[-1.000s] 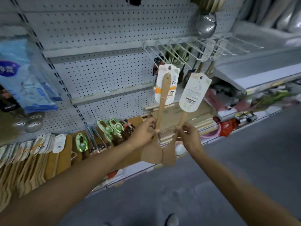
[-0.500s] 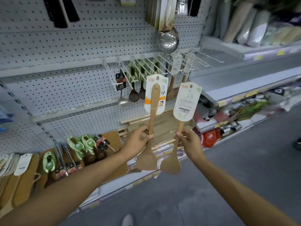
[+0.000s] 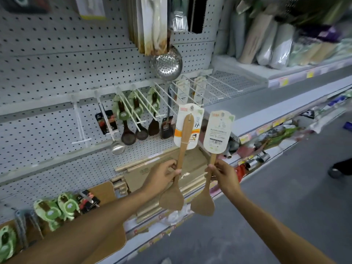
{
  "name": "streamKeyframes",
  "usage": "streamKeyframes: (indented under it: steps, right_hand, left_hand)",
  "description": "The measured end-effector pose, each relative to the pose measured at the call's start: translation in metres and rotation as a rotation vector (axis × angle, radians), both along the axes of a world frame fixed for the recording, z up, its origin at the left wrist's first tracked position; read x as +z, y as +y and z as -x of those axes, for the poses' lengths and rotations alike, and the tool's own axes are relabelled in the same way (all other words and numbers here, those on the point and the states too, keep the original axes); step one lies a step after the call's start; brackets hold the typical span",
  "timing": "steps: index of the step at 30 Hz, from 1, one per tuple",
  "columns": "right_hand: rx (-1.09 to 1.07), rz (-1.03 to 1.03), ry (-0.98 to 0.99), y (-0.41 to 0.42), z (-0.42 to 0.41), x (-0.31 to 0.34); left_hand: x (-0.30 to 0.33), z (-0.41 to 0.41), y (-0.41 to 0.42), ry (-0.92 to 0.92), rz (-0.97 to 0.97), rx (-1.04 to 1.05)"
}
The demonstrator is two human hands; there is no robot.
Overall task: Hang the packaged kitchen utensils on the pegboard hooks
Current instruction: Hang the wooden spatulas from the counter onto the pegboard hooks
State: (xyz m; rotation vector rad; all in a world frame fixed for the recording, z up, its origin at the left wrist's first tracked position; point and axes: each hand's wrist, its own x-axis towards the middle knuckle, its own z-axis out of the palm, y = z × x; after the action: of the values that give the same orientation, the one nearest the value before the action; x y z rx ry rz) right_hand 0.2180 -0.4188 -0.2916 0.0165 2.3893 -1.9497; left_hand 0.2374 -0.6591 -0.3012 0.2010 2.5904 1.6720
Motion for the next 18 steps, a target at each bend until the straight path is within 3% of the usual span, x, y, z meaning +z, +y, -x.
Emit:
streamKeyframes:
  steps: [18]
  right_hand:
    - [0.118, 0.016, -0.071, 0.071, 0.153, -0.04]
  left_hand:
    - [-0.016, 0.101, 0.05, -0.01, 0.079, -0.024]
